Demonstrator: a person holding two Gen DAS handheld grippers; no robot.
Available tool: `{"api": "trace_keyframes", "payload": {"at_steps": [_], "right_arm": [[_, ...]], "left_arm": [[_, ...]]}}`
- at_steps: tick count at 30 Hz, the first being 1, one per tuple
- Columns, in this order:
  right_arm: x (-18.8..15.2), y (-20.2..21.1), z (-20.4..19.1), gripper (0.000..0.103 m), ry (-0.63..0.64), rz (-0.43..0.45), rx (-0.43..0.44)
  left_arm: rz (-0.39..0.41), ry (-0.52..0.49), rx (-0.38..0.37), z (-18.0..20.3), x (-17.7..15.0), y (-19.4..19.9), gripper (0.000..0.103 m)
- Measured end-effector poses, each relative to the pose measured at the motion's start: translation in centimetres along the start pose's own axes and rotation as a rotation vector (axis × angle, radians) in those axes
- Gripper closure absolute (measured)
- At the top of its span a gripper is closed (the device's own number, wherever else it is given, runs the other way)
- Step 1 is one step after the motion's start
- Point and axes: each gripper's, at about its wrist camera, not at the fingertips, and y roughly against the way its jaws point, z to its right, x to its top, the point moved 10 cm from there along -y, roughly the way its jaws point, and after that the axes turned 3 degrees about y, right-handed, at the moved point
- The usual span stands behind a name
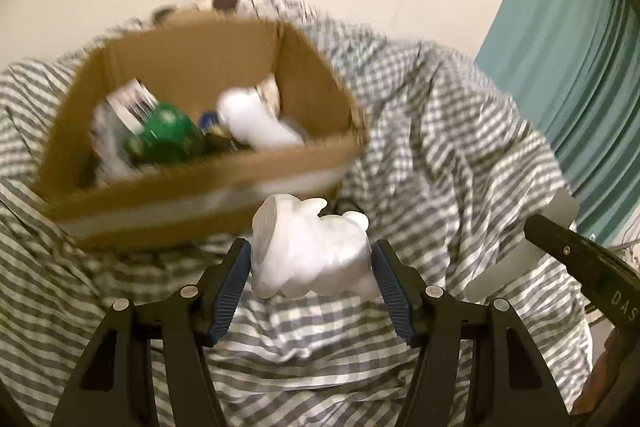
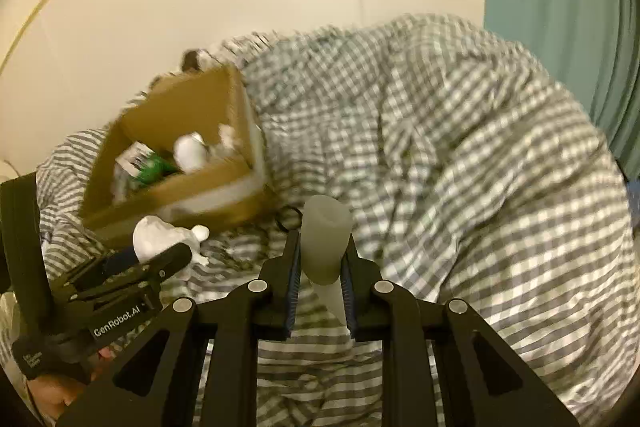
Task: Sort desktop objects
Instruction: 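Grasp the white rabbit figurine with the left tool while the right tool grasps the grey stick, then carry the rabbit figurine and grey stick into the box and release both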
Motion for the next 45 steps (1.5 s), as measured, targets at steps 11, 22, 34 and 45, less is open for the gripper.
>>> {"api": "trace_keyframes", "payload": {"at_steps": [11, 22, 34, 45], "right_arm": [[4.7, 3.0, -10.0, 0.086, 0.128, 0.074, 0.114], [10.7, -2.2, -16.1, 0.086, 0.178, 0.073, 0.248], [15.9, -14.1, -18.1, 0.052, 0.210, -0.031, 0.180], [14.9, -6.8, -11.1, 0.039, 0.159, 0.081, 0.106]], "left_arm": [[0.161, 0.012, 0.031, -4.9, 7.4, 6.3, 0.039], [0.212, 0.066, 0.125, -13.5, 13.7, 4.6, 0.039], [0.145, 0.085, 0.236, -17.9, 15.0, -3.2, 0.017], [0.182, 0.109, 0.218, -14.6, 12.1, 2.1, 0.006]]}}
